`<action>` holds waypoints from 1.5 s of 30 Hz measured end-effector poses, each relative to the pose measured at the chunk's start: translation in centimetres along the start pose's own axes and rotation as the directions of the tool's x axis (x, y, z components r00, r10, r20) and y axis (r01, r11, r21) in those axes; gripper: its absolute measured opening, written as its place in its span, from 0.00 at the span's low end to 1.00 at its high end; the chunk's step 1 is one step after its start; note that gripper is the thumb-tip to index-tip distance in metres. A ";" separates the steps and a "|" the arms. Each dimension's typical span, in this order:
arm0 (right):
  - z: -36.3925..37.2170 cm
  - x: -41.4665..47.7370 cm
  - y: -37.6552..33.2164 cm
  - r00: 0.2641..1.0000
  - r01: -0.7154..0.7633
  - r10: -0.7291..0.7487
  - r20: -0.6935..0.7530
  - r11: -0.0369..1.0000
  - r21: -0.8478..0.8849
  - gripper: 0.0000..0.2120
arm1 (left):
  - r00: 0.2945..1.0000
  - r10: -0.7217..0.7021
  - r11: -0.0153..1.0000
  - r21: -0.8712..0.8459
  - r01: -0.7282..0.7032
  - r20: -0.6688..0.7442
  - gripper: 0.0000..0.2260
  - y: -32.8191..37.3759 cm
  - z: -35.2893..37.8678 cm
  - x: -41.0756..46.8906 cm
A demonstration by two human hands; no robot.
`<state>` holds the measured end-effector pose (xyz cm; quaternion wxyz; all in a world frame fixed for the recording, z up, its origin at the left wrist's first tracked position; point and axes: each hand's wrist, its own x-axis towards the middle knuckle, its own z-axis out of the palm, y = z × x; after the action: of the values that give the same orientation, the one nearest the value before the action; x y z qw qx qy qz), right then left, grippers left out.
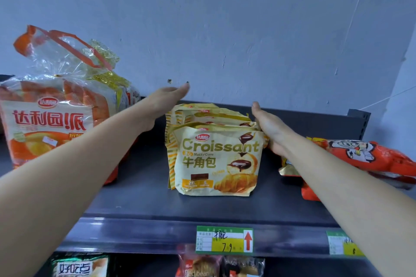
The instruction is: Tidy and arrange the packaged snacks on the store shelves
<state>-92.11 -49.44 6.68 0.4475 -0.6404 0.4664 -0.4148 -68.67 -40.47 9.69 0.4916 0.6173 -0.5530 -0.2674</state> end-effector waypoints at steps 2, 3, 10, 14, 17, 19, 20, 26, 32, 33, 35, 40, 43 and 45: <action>0.4 0.4 0.1 0.999 -0.041 0.040 0.023 0.997 0.070 0.28 | 0.987 -0.153 0.984 -0.098 0.147 -0.055 0.32 -1.9 0.4 1.9; 0.5 0.7 0.1 0.998 -0.054 0.052 0.031 0.995 0.082 0.27 | 0.979 -0.199 0.971 -0.141 0.191 -0.045 0.32 -2.5 0.6 2.6; 0.5 3.0 -1.3 0.993 0.082 -0.058 0.105 0.969 -0.233 0.22 | 0.972 -0.220 0.974 -0.041 0.224 0.082 0.32 -2.7 1.3 5.1; 0.8 3.9 -2.1 0.983 0.062 0.000 0.182 0.940 -0.336 0.22 | 0.973 -0.222 0.975 0.047 0.219 0.068 0.38 -2.3 1.2 5.9; 0.9 4.5 -2.2 0.981 0.076 0.004 0.192 0.911 -0.406 0.22 | 0.969 -0.209 0.976 0.086 0.200 0.129 0.25 -2.0 1.9 5.9; 1.1 4.7 -2.2 0.980 0.090 -0.004 0.197 0.898 -0.430 0.21 | 0.973 -0.174 0.979 0.130 0.155 0.151 0.17 -1.8 2.5 6.0; 1.0 4.7 -2.2 0.981 0.100 -0.012 0.195 0.886 -0.453 0.21 | 0.976 -0.152 0.982 0.138 0.130 0.156 0.18 -1.7 2.7 6.1; 0.7 4.7 -1.9 0.983 0.152 -0.065 0.169 0.807 -0.570 0.22 | 0.970 -0.109 0.988 0.135 0.081 0.217 0.20 -1.7 3.0 6.3; 0.6 4.0 -2.2 0.979 0.183 -0.086 0.183 0.762 -0.621 0.21 | 0.978 -0.058 0.976 0.215 0.014 0.201 0.31 -0.9 0.9 5.3; 0.5 3.4 -2.4 0.977 0.195 -0.102 0.186 0.779 -0.596 0.21 | 0.966 0.010 0.980 0.191 -0.062 0.259 0.36 -0.3 0.1 4.5; 0.1 2.1 -3.3 0.964 0.237 -0.133 0.230 0.819 -0.522 0.26 | 0.857 0.078 0.968 0.167 -0.188 0.510 0.46 1.3 -1.3 2.7; -1.4 -1.1 -5.4 0.781 0.359 0.118 0.613 0.718 -0.596 0.54 | 0.713 -0.149 0.706 0.579 -0.409 0.686 0.50 2.5 -0.5 0.2; -1.8 -1.5 -4.9 0.767 0.376 0.182 0.616 0.649 -0.661 0.56 | 0.784 -0.041 0.704 0.575 -0.417 0.619 0.43 1.3 1.2 0.0; -2.0 -1.6 -4.7 0.809 0.378 0.133 0.573 0.629 -0.679 0.52 | 0.801 0.043 0.743 0.517 -0.425 0.597 0.39 0.7 1.9 -0.1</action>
<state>-93.30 -47.52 11.51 0.2193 -0.8933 0.3924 0.0055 -70.60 -40.91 9.60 0.1077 0.5629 -0.8026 -0.1655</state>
